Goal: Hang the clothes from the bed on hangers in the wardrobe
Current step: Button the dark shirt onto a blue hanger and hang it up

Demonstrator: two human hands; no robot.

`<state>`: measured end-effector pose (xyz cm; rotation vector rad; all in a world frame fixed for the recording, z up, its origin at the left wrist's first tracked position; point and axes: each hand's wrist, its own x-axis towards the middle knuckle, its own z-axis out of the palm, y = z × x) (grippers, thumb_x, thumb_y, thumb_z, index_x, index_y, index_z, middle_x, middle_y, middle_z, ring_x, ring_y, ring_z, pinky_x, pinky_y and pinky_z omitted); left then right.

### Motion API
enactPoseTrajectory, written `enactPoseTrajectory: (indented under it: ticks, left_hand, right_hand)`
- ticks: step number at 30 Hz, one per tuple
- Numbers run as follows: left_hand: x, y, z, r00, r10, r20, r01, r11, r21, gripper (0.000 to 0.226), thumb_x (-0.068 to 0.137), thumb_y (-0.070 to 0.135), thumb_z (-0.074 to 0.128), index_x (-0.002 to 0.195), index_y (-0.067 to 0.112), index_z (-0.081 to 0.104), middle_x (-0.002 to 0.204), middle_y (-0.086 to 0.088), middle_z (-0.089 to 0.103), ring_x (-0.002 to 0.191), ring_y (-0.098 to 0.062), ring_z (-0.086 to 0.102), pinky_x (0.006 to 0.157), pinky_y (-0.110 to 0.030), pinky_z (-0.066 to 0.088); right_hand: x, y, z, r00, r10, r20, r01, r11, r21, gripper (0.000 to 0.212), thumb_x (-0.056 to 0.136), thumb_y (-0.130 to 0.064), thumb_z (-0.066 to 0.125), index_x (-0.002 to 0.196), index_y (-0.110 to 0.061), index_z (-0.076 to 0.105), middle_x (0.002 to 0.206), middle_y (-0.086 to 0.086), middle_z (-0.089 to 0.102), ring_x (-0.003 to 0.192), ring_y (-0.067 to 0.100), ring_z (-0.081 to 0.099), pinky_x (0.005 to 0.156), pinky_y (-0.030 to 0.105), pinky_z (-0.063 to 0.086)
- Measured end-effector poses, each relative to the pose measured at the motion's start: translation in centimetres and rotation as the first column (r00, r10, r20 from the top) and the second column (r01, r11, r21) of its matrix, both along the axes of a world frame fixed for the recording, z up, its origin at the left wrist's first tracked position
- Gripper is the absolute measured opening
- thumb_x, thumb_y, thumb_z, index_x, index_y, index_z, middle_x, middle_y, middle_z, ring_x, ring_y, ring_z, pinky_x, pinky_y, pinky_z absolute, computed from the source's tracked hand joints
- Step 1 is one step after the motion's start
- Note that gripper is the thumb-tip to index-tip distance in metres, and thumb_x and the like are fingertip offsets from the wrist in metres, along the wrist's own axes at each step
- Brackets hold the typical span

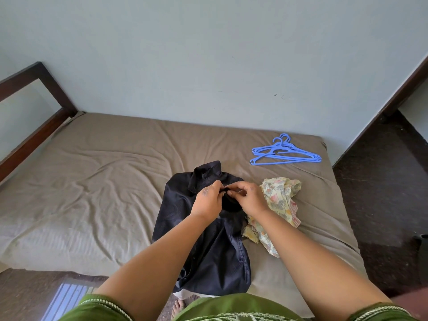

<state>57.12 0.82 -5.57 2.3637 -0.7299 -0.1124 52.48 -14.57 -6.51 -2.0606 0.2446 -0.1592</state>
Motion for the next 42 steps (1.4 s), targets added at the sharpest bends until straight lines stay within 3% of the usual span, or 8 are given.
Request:
enactPoseTrajectory:
  ticks: [12,23,26,29,34,38,40,42]
  left_hand:
    - [-0.9,-0.2,-0.1,0.997,0.048,0.055,-0.050,0.998,0.037,0.007,0.096,0.009,0.044,0.100,0.008,0.051,0.083,-0.008,0.064,0.073,-0.026,0.061,0.067,-0.041,0.050]
    - [-1.9,-1.5,0.4,0.992,0.108,0.069,-0.111,0.993,0.041,0.015,0.092,0.016,0.049,0.084,0.013,0.038,0.065,-0.002,0.053,0.055,-0.024,0.050,0.051,-0.037,0.039]
    - [-1.1,-1.6,1.2,0.945,0.174,-0.276,-0.215,0.969,-0.125,0.008,0.085,0.014,0.059,0.084,0.011,0.051,0.070,-0.001,0.058,0.063,-0.018,0.054,0.058,-0.029,0.046]
    - [0.3,-1.1,2.3,0.585,-0.094,-0.806,-0.442,0.796,-0.413,0.015,0.095,0.020,0.054,0.104,0.012,0.064,0.084,-0.010,0.064,0.070,-0.020,0.061,0.066,-0.031,0.052]
    - [0.1,-1.6,2.2,0.582,-0.107,-0.806,-0.455,0.779,-0.431,0.017,0.098,0.008,0.053,0.104,-0.001,0.066,0.087,-0.013,0.068,0.072,-0.020,0.065,0.066,-0.027,0.057]
    - [0.6,-1.6,1.8,0.508,-0.174,-0.844,-0.479,0.757,-0.444,0.009,0.094,0.000,0.056,0.096,-0.005,0.063,0.080,-0.009,0.064,0.072,-0.014,0.063,0.066,-0.020,0.057]
    - [0.9,-2.0,1.3,0.540,-0.091,-0.837,-0.490,0.775,-0.400,0.009,0.093,0.000,0.059,0.097,-0.006,0.064,0.080,-0.010,0.064,0.073,-0.016,0.064,0.071,-0.024,0.059]
    - [0.9,-2.5,1.0,0.568,-0.005,-0.823,-0.521,0.772,-0.364,0.005,0.092,0.002,0.062,0.091,-0.003,0.065,0.080,-0.011,0.064,0.073,-0.017,0.063,0.073,-0.026,0.059]
  right_hand:
    - [0.0,1.0,0.6,0.998,-0.064,-0.026,0.061,0.993,-0.099,0.005,0.088,-0.016,0.066,0.088,-0.020,0.068,0.080,-0.011,0.068,0.072,0.010,0.063,0.065,0.015,0.047]
    - [-0.4,2.4,-0.2,0.965,-0.057,0.256,0.185,0.839,-0.511,0.012,0.086,-0.018,0.048,0.081,-0.012,0.057,0.077,0.002,0.059,0.063,0.026,0.056,0.056,0.040,0.047]
    - [-0.9,1.8,-0.8,0.950,-0.038,0.309,0.186,0.865,-0.466,0.020,0.087,-0.022,0.041,0.083,-0.011,0.056,0.077,0.002,0.057,0.064,0.026,0.054,0.057,0.041,0.046]
    - [-1.0,0.6,-0.9,0.920,-0.131,0.370,0.264,0.905,-0.335,0.017,0.087,-0.021,0.048,0.090,-0.014,0.064,0.094,-0.002,0.056,0.086,0.020,0.050,0.074,0.033,0.043]
    - [-0.2,0.0,-1.0,0.906,-0.200,0.373,0.329,0.886,-0.326,0.010,0.084,-0.018,0.063,0.089,-0.020,0.071,0.095,0.000,0.046,0.092,0.013,0.039,0.079,0.021,0.031]
    - [-0.5,-0.8,0.1,0.947,-0.133,0.293,0.197,0.960,-0.200,0.007,0.081,-0.011,0.074,0.085,-0.017,0.073,0.076,-0.008,0.051,0.068,0.001,0.049,0.065,0.012,0.039]
    - [-0.6,-0.9,0.4,0.964,-0.181,0.194,0.208,0.970,-0.129,0.005,0.083,-0.023,0.074,0.081,-0.018,0.072,0.071,-0.007,0.060,0.064,0.003,0.055,0.063,0.022,0.048]
    - [-0.6,-1.0,1.1,0.965,-0.261,-0.029,0.261,0.965,0.007,0.040,0.086,-0.054,0.062,0.079,-0.015,0.070,0.072,-0.005,0.069,0.072,0.008,0.064,0.072,0.033,0.054]
